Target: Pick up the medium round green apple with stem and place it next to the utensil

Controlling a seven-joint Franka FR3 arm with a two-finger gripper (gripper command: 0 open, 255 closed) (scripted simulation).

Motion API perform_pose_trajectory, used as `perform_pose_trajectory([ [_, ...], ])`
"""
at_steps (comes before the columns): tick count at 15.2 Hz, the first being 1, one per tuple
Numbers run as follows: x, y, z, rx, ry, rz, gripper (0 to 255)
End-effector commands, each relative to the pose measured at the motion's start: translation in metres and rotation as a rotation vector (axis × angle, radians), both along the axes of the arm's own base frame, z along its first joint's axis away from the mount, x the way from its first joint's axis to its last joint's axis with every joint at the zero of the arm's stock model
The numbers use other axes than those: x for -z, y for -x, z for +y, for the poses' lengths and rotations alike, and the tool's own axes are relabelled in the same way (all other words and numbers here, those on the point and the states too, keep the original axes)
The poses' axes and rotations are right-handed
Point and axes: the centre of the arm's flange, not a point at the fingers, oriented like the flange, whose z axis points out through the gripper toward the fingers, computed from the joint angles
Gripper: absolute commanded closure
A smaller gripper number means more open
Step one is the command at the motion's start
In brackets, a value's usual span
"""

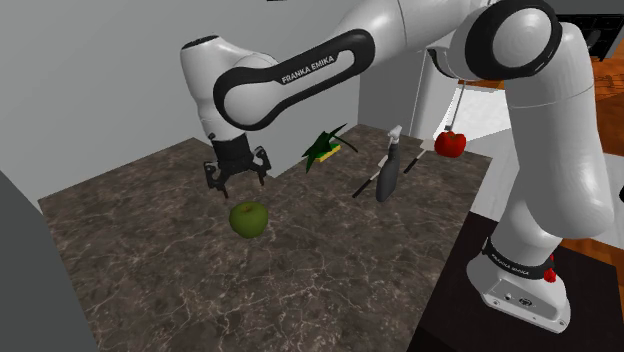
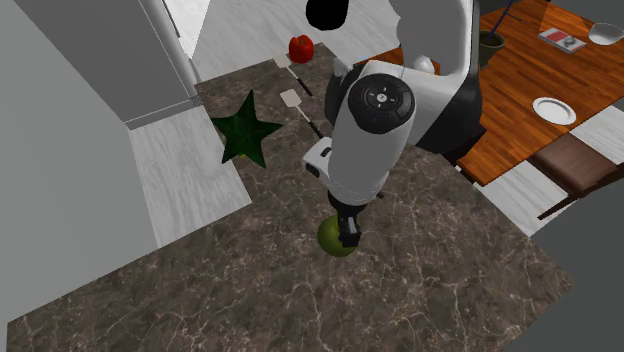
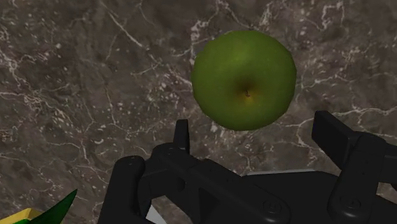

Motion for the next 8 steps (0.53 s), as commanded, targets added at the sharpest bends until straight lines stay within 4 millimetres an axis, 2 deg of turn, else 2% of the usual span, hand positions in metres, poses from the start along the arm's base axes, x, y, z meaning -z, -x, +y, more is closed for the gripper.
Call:
perform_pose_trajectory([
  [1, 0.006, -0.008, 0.007, 0.009, 0.001, -0.003, 0],
  [8, 0.041, -0.008, 0.005, 0.009, 0.001, -0.003, 0],
])
